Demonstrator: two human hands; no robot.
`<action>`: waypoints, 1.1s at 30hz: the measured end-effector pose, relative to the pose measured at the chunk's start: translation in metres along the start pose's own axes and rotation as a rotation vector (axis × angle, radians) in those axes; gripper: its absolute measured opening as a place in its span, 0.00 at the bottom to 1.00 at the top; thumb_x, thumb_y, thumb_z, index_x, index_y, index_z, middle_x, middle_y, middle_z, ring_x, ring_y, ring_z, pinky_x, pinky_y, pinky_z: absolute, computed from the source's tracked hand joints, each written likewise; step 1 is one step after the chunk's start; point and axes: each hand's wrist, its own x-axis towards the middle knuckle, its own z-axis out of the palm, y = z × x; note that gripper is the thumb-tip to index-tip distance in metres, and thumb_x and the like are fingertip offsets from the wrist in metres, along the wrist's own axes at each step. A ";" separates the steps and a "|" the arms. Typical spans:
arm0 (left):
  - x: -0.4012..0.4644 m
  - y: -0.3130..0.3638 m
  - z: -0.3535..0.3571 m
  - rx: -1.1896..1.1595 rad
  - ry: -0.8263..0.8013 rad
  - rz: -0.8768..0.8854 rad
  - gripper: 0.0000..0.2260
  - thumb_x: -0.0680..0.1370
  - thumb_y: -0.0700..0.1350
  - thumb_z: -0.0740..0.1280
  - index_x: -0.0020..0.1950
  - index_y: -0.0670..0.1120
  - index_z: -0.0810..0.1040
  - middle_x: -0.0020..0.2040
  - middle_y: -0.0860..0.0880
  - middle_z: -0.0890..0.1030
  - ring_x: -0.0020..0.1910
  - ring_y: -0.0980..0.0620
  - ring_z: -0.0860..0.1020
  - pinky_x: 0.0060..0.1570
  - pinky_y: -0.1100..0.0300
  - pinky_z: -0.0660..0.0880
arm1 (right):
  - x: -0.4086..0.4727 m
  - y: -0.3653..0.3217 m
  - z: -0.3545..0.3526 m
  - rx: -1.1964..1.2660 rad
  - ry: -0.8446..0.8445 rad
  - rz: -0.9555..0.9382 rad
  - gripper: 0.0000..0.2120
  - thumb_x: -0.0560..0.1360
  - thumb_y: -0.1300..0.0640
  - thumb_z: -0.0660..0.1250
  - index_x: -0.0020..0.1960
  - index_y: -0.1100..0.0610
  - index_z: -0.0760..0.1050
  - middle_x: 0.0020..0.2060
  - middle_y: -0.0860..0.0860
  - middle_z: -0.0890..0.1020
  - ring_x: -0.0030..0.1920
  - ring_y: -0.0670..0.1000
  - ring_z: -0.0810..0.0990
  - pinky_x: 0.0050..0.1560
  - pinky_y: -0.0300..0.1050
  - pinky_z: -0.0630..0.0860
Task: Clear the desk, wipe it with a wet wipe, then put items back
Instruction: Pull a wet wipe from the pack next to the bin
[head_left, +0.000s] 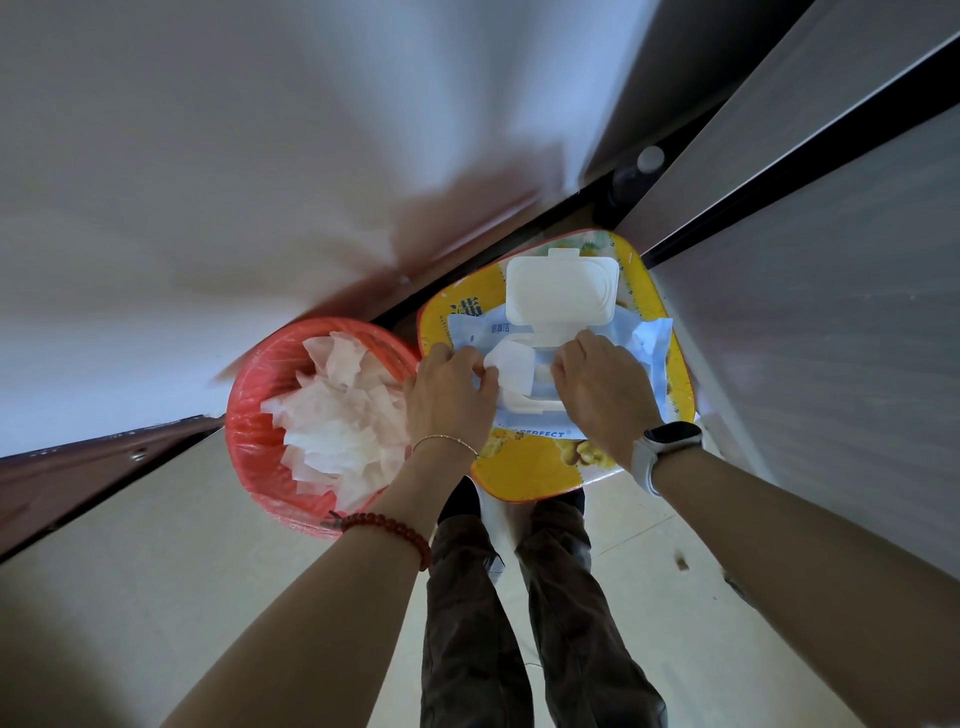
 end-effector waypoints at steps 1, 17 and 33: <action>0.000 0.000 0.000 -0.003 0.001 0.001 0.07 0.75 0.45 0.63 0.44 0.42 0.76 0.46 0.44 0.73 0.48 0.42 0.73 0.54 0.52 0.65 | -0.001 -0.001 0.001 0.055 0.037 0.023 0.12 0.64 0.63 0.74 0.31 0.60 0.71 0.25 0.55 0.72 0.24 0.54 0.71 0.27 0.40 0.58; 0.005 0.003 -0.001 -0.138 0.084 0.142 0.06 0.73 0.40 0.65 0.37 0.41 0.71 0.53 0.43 0.73 0.46 0.45 0.74 0.41 0.58 0.68 | -0.019 -0.004 0.009 0.119 0.100 0.046 0.20 0.59 0.70 0.73 0.51 0.63 0.76 0.37 0.57 0.78 0.37 0.58 0.78 0.35 0.46 0.67; 0.012 0.007 -0.003 -0.062 0.037 0.118 0.06 0.75 0.42 0.63 0.40 0.41 0.73 0.53 0.44 0.74 0.44 0.43 0.74 0.39 0.59 0.63 | 0.010 -0.015 -0.002 -0.100 -0.015 0.180 0.09 0.60 0.61 0.75 0.29 0.55 0.75 0.24 0.49 0.73 0.25 0.50 0.71 0.24 0.38 0.64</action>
